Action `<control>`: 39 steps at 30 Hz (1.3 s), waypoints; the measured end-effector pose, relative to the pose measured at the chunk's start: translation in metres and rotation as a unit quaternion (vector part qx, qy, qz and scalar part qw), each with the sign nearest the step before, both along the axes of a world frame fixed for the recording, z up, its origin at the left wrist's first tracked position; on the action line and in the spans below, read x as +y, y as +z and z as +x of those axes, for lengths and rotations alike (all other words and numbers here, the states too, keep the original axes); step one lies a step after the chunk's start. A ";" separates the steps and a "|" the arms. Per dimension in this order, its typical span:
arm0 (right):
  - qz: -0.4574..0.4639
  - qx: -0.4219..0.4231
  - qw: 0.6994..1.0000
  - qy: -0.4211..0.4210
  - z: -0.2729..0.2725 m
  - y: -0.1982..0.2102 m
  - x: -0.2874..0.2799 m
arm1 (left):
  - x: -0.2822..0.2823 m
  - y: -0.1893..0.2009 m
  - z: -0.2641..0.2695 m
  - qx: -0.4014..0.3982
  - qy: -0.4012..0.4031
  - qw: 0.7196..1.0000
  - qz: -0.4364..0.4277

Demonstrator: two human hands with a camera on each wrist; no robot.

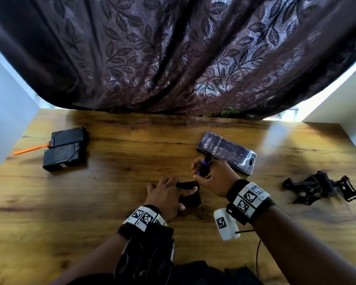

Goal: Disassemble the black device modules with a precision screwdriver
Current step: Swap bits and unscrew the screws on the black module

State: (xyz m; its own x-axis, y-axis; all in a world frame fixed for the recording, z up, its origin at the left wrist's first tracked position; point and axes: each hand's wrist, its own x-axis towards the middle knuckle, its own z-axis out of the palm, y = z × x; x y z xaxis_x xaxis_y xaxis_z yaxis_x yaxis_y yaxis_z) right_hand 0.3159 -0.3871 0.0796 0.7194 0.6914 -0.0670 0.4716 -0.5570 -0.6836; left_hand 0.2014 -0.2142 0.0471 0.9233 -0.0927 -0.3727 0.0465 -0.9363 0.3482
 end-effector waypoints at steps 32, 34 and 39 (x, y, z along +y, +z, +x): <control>-0.069 0.009 0.997 -0.028 0.006 -0.014 -0.001 | 0.000 0.006 -0.001 0.004 -0.004 1.000 -0.013; -0.036 0.002 0.997 -0.067 0.008 -0.011 -0.005 | 0.000 0.006 0.000 0.014 -0.005 1.000 -0.015; 0.045 0.061 0.990 -0.123 0.005 -0.015 -0.027 | 0.001 0.004 0.005 0.028 -0.013 1.000 0.004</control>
State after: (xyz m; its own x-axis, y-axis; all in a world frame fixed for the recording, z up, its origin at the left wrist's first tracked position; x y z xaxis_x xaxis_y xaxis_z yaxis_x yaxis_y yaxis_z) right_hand 0.3209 -0.4141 0.0648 0.8571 0.5035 -0.1088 0.2407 -0.5783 -0.7795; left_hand 0.2061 -0.2129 0.0515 0.8985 -0.1129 -0.4242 0.0420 -0.9398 0.3391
